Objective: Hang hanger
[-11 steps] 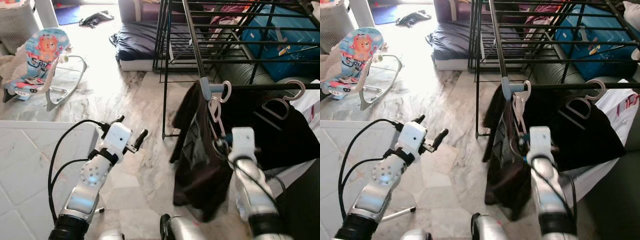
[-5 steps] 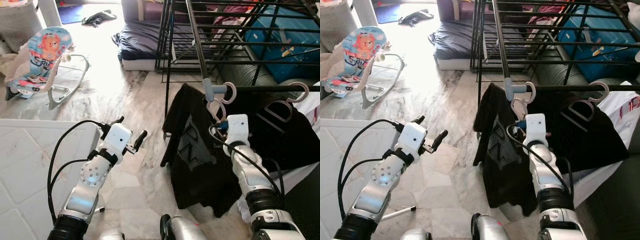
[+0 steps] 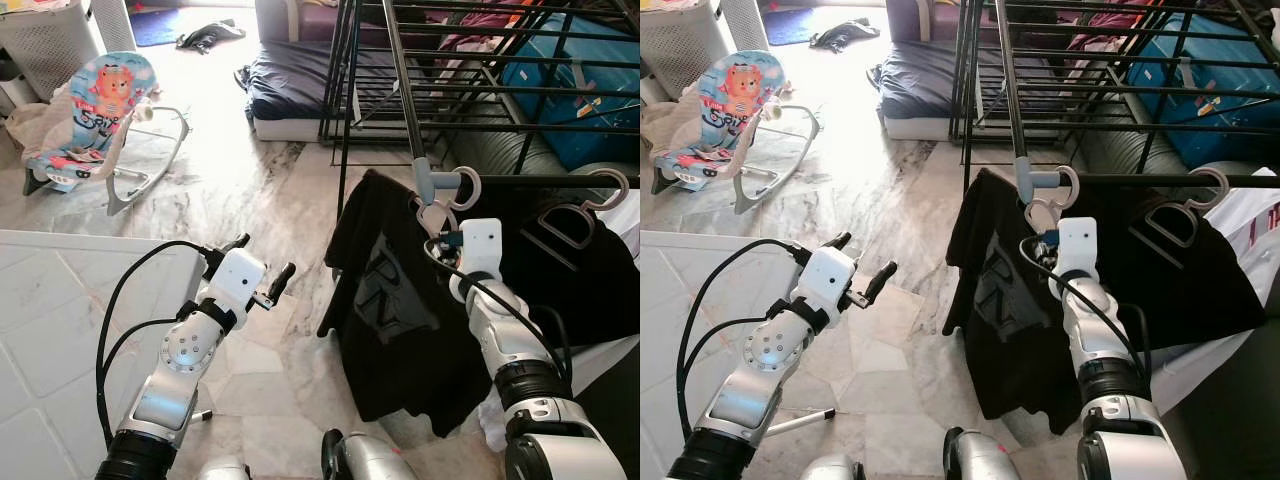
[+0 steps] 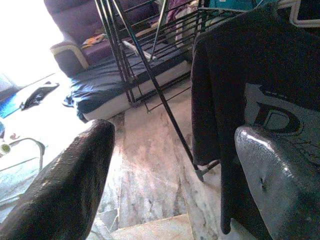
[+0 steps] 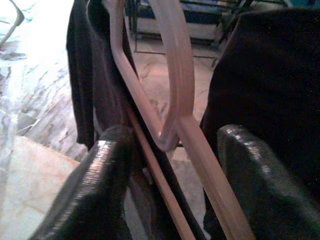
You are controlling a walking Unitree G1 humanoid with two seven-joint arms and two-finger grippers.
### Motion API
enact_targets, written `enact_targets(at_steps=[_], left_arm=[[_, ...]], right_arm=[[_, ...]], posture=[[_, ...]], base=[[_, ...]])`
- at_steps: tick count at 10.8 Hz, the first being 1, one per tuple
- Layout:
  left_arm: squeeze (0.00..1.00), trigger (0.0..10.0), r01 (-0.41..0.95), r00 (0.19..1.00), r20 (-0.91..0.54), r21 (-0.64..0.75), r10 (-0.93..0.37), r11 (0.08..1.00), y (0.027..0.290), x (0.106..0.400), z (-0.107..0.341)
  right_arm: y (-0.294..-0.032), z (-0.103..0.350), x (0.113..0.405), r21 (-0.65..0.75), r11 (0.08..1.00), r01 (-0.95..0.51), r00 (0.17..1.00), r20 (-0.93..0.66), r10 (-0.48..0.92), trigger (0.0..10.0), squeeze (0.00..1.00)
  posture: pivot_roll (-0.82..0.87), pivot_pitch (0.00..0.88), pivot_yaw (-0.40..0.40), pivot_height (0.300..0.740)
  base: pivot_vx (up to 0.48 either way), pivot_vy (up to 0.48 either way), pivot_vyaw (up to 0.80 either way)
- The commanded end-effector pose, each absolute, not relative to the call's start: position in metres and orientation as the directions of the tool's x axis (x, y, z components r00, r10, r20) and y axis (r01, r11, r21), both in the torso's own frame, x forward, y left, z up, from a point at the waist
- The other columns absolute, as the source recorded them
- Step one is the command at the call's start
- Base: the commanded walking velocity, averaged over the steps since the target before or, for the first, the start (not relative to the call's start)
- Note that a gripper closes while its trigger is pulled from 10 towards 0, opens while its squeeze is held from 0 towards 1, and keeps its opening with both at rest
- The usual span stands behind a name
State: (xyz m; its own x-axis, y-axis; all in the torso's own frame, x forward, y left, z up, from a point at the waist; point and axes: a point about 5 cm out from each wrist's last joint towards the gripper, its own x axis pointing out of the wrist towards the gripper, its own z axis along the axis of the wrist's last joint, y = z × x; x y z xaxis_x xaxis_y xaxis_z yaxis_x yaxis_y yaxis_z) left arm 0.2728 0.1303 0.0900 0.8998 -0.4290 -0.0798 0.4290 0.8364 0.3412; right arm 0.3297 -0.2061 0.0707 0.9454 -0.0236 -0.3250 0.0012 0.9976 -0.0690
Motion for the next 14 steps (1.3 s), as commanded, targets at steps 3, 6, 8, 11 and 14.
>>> enact_targets(at_steps=[3,6,8,11,14], left_arm=[[0.00,10.0,0.449,0.891,-0.109,0.358,-0.441,0.819,0.129,0.272,0.086],[0.00,10.0,0.450,0.890,-0.115,0.371,-0.440,0.813,0.130,0.273,0.086],[0.00,10.0,0.461,0.884,-0.131,0.402,-0.448,0.791,0.130,0.272,0.084],[0.00,10.0,0.466,0.881,-0.137,0.416,-0.453,0.781,0.130,0.271,0.084],[0.00,10.0,0.467,0.880,-0.142,0.427,-0.453,0.774,0.131,0.271,0.083]], right_arm=[[-0.208,0.069,0.331,0.007,1.000,0.007,0.937,-0.350,-0.004,0.0,0.00],[-0.206,0.069,0.332,0.042,0.999,-0.017,0.934,-0.356,0.031,0.0,0.00],[-0.203,0.068,0.332,0.064,0.998,-0.021,0.929,-0.367,0.043,0.0,0.00],[-0.201,0.068,0.330,0.083,0.996,0.014,0.934,-0.357,0.017,10.0,0.03],[-0.195,0.067,0.327,0.071,0.997,0.000,0.933,-0.358,0.026,10.0,1.00]], posture=[[-0.01,0.086,-0.029,0.740],[-0.01,0.084,-0.027,0.740],[-0.01,0.084,-0.028,0.740],[-0.01,0.084,-0.024,0.740],[-0.01,0.085,-0.025,0.740]], base=[[0.000,0.000,0.00],[0.000,0.000,0.00],[0.000,0.000,0.00],[0.000,0.000,0.00],[0.000,0.000,0.00]])
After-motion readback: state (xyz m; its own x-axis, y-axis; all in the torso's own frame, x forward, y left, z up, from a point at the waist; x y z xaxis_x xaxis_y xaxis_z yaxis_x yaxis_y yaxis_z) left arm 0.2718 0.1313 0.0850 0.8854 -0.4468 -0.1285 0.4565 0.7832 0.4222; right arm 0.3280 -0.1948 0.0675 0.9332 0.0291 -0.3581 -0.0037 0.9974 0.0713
